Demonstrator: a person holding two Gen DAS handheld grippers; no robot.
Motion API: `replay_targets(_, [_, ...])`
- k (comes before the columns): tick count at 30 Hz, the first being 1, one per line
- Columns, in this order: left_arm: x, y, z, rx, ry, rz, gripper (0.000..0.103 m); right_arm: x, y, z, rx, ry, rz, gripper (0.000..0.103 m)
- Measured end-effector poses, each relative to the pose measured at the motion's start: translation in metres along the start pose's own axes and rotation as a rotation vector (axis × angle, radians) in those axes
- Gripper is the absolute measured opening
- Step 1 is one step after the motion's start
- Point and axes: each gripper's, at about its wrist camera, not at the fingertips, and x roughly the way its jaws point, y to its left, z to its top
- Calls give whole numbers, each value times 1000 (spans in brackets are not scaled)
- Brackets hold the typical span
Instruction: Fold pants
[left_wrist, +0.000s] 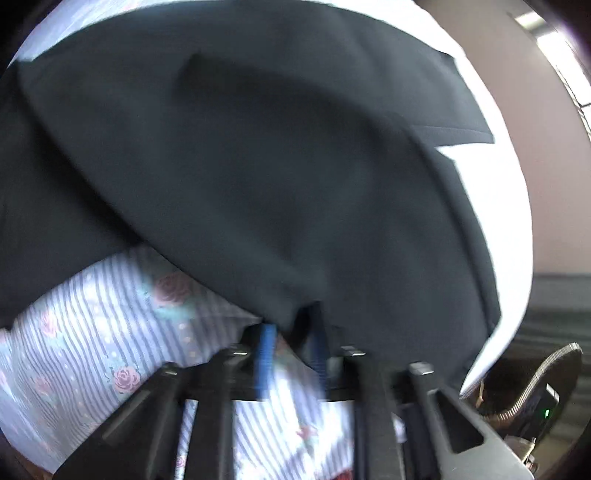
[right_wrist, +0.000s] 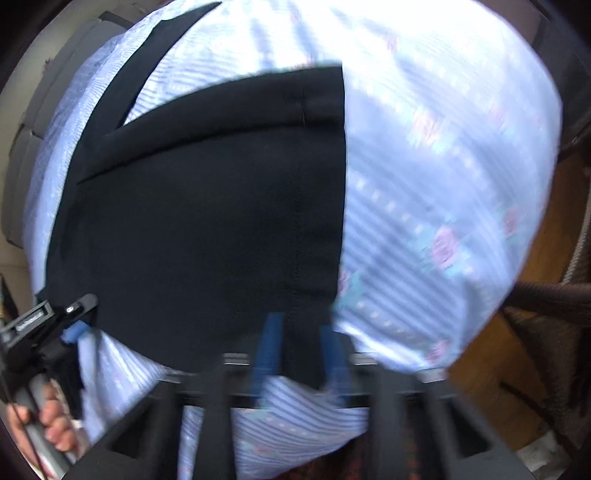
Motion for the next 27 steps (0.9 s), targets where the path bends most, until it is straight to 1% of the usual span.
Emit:
replay_targets(3, [-30,-15,7,61,-33,-38,9,-36,6,7,50,-33,101,10])
replay_targets(4, [-43,-21,12,78,-55,-50,9,-49,10,12,52,-54,121,10])
replay_targets(6, [-71,-38,24,121,-118,-59,9,-92,24,30,46,-142,167,10])
replay_targets(7, [-83,-46,32,136,-150,-62,9,-106,29,40,42,-172,185,10])
replay_targets(9, [-104,-60,55,159,-208,-60,8,-142,45,74,29,-258,237,10])
replay_targets(10, [-112,-63,68,166,-230,-61,8,-152,51,87,24,-286,250,10])
replay_targets(11, [-116,-69,82,174,-248,-59,8,-165,60,110,23,-325,281,10])
replay_targets(13, [-120,-81,112,184,-277,-42,8,-174,70,149,18,-358,329,10])
replay_targets(16, [-115,-102,152,187,-303,4,8,-169,89,213,-8,-364,365,10])
replay_targets(18, [-108,-108,181,173,-311,29,9,-162,101,244,-39,-360,384,10])
replay_targets(19, [-102,-109,195,162,-303,41,9,-154,109,266,-52,-349,381,10])
replay_targets(21, [-90,-108,219,139,-284,61,9,-135,121,298,-59,-320,385,10])
replay_targets(24, [-61,-105,249,102,-249,101,9,-108,131,337,-53,-261,395,10])
replay_targets(26, [-36,-106,264,78,-217,121,9,-80,137,361,-63,-224,395,9])
replay_targets(27, [-22,-102,271,73,-202,131,9,-66,143,373,-73,-210,379,9])
